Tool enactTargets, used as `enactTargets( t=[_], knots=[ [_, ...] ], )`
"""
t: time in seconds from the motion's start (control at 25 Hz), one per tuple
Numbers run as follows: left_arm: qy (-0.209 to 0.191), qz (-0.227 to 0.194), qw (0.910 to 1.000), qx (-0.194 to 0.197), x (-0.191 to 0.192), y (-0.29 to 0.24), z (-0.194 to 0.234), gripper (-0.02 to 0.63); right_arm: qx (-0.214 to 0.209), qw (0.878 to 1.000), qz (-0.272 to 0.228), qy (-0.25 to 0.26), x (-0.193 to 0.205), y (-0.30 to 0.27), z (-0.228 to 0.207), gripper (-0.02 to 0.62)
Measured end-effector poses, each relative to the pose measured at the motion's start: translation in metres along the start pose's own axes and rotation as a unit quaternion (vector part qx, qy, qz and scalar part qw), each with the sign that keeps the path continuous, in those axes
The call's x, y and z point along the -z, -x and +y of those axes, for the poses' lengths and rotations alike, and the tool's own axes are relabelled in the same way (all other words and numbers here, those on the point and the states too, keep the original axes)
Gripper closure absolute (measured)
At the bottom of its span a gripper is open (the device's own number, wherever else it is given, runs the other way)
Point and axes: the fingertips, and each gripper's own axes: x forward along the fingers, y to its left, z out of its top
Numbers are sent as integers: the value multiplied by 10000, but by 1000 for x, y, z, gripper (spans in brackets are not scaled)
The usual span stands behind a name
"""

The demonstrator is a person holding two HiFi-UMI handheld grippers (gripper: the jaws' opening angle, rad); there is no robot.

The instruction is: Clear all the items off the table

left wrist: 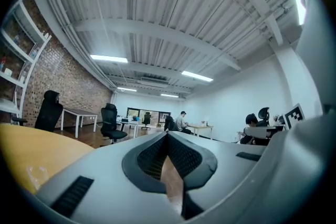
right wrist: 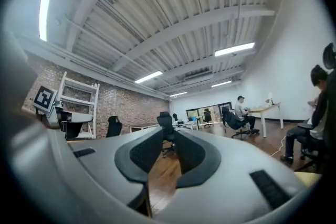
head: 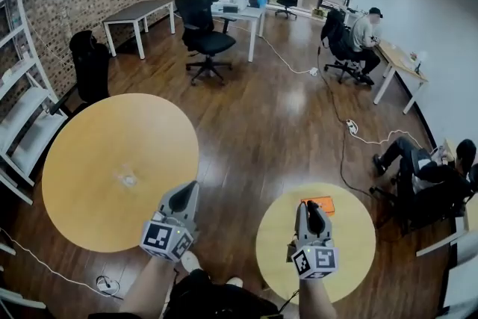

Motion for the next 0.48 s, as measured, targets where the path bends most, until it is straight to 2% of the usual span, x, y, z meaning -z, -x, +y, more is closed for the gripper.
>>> enactTargets(
  t=[0.12, 0.24, 0.48],
  knots=[
    [198, -135, 9994, -258, -6, 18, 18, 606, -268, 9995, 128, 44, 6, -9, 20, 523],
    [232, -292, 9984, -436, -12, 30, 33, 606, -422, 9989, 174, 40, 7, -16, 32, 523],
    [151, -346, 9980, -506, -15, 39, 52, 606, -553, 9983, 178, 81, 10, -32, 49, 523]
  ],
)
